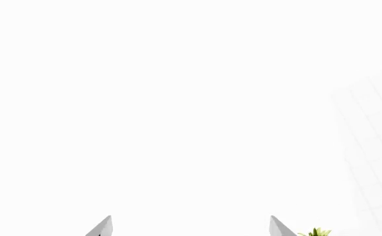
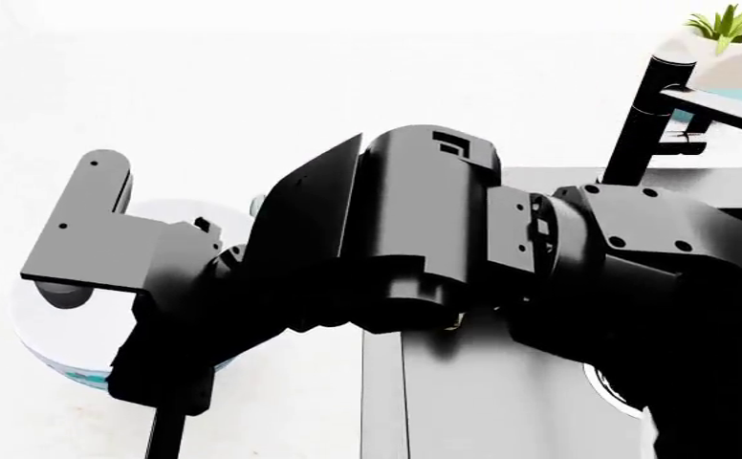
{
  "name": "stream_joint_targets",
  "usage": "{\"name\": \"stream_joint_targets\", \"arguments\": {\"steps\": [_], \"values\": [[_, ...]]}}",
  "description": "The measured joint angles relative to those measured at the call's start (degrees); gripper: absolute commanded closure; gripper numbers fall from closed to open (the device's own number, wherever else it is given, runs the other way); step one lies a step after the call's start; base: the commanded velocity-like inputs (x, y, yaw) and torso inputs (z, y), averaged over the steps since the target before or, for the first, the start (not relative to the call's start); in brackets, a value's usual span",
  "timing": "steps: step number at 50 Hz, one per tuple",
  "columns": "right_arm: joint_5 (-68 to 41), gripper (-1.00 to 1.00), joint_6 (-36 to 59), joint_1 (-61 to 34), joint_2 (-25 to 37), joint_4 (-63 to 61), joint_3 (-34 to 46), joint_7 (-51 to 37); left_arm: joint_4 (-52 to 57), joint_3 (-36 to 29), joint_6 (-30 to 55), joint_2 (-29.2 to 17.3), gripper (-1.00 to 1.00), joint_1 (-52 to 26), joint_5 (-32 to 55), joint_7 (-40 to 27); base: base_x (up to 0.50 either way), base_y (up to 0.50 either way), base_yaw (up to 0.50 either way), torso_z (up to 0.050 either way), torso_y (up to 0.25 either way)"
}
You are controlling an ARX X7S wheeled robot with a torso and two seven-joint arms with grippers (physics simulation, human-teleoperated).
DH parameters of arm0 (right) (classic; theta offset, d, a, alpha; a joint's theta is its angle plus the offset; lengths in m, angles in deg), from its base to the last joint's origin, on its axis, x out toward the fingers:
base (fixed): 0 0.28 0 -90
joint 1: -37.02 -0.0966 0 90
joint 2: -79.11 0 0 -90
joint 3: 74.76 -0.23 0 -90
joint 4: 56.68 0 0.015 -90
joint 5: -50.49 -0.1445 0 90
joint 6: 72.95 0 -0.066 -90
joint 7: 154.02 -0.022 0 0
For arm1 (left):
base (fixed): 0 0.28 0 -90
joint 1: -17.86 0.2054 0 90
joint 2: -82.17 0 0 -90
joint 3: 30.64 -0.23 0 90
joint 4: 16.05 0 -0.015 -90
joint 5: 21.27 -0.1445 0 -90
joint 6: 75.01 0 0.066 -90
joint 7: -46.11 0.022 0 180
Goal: Pick the cup and bowl from the sink and place them on the counter for drying.
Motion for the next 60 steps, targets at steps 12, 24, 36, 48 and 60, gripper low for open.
{"name": "stream_joint_targets", "arguments": {"steps": [12,24,36,48,60], "values": [[-0.92,1.00,-0.32,-0.02,0.09,-0.31,0.78,-0.34,-0.02,-0.03,0.10,0.04,-1.00,0.00,-0.12,0.10,0.00,0.00,0.00,0.000,0.000],[-1.58,1.00,-0.69,0.12,0.21,-0.66,1.35,-0.95,0.04,-0.24,0.07,-0.06,-1.00,-0.17,-0.06,0.00,0.00,0.00,0.00,0.000,0.000],[-2.43,-1.00,-0.96,0.28,0.46,-0.92,1.90,-1.39,0.05,-0.33,0.09,-0.02,-1.00,-0.23,-0.13,0.02,0.00,0.00,0.00,0.000,0.000],[-2.68,-1.00,-1.47,0.40,0.92,-1.07,2.53,-1.57,0.06,-0.29,0.23,0.15,-1.00,-0.13,-0.35,0.19,0.00,0.00,0.00,0.000,0.000],[-3.49,-1.00,-1.82,-1.71,2.37,-2.11,1.35,-0.94,0.15,-0.15,0.50,0.32,-1.00,0.16,-0.53,0.35,0.00,0.00,0.00,0.000,0.000]]}}
